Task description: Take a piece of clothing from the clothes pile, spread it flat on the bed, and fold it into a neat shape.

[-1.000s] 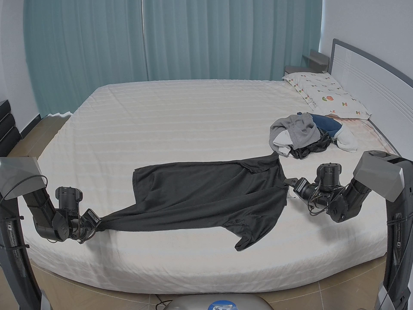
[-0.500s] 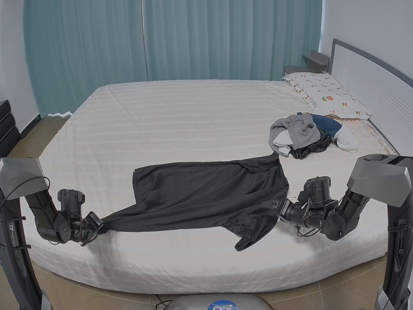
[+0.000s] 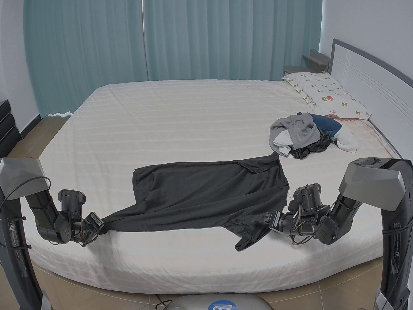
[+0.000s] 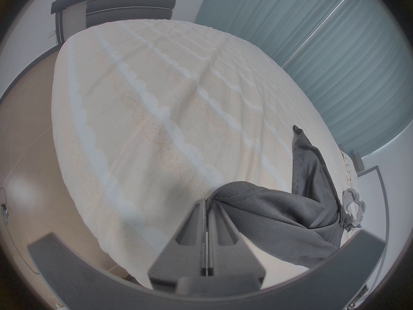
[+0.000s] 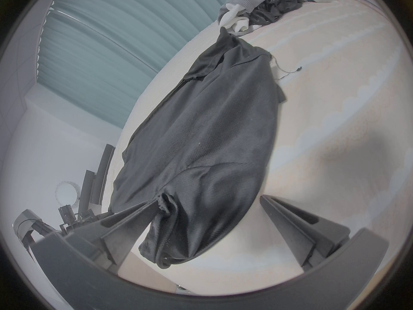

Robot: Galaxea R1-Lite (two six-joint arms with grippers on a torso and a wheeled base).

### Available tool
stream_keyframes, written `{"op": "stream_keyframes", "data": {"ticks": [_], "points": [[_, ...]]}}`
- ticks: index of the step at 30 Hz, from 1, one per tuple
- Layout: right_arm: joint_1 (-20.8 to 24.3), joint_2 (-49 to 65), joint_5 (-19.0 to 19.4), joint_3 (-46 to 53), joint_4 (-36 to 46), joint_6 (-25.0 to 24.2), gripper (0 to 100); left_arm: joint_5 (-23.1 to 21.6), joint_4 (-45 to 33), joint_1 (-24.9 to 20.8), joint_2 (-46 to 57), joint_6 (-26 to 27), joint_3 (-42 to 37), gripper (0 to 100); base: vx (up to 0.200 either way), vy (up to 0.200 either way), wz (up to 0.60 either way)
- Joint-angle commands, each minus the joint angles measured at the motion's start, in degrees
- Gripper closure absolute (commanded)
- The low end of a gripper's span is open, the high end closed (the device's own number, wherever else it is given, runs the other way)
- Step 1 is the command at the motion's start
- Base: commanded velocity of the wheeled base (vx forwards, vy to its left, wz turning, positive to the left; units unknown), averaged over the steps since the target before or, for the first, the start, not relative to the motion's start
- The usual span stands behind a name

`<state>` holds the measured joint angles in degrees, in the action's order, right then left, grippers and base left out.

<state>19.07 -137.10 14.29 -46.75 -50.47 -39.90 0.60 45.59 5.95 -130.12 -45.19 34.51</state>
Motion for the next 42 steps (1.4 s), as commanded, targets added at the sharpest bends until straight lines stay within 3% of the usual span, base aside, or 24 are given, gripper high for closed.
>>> {"op": "stream_keyframes", "data": {"ticks": [1, 2, 3, 10, 16, 21, 24, 30, 36, 42], "points": [[0.4, -0.9, 0.2, -1.4, 1.3, 0.0, 0, 0.0, 0.0, -0.1, 0.0, -0.1, 0.0, 100, 0.000, 0.000, 0.00], [0.4, -0.9, 0.2, -1.4, 1.3, 0.0, 0, 0.0, 0.0, -0.1, 0.0, -0.1, 0.0, 100, 0.000, 0.000, 0.00], [0.4, -1.0, 0.0, -2.5, 3.3, 0.0, 100, 0.0, 0.0, -0.1, 0.0, -0.1, 0.0, 100, 0.000, 0.000, 0.00], [-0.7, 3.4, -3.1, 1.0, 4.9, -0.2, 100, -0.9, 0.0, -0.1, 0.0, -0.1, -0.1, 100, 0.000, 0.000, 0.00], [-4.8, 8.2, -2.6, 6.6, 5.0, 0.2, 100, -2.9, -0.2, 0.0, 0.7, 0.1, -1.2, 100, 0.000, 0.000, 0.00], [-6.8, 13.9, 0.5, 13.4, 5.0, 1.7, 100, -3.6, -0.1, -0.1, 2.9, 0.6, -3.0, 100, 0.000, 0.000, 0.00], [-9.7, 18.3, 2.6, 18.3, 7.0, 5.4, 100, -3.8, -0.3, -2.3, 4.8, 1.7, -5.2, 100, 0.000, 0.000, 0.00], [-14.3, 25.7, 5.1, 20.2, 19.4, 10.1, 100, -3.8, -0.4, -5.9, 9.0, 11.0, -13.2, 100, 0.000, 0.000, 0.00], [-17.0, 25.1, 5.1, 21.1, 23.9, 19.4, 100, -3.2, -1.4, -11.5, 9.9, 11.9, -17.0, 100, 0.000, 0.000, 0.00], [-16.9, 22.1, 4.7, 21.4, 23.8, 19.7, 100, -3.0, -5.9, -13.1, 9.9, 14.7, -17.5, 100, 0.000, 0.000, 0.00]]}}
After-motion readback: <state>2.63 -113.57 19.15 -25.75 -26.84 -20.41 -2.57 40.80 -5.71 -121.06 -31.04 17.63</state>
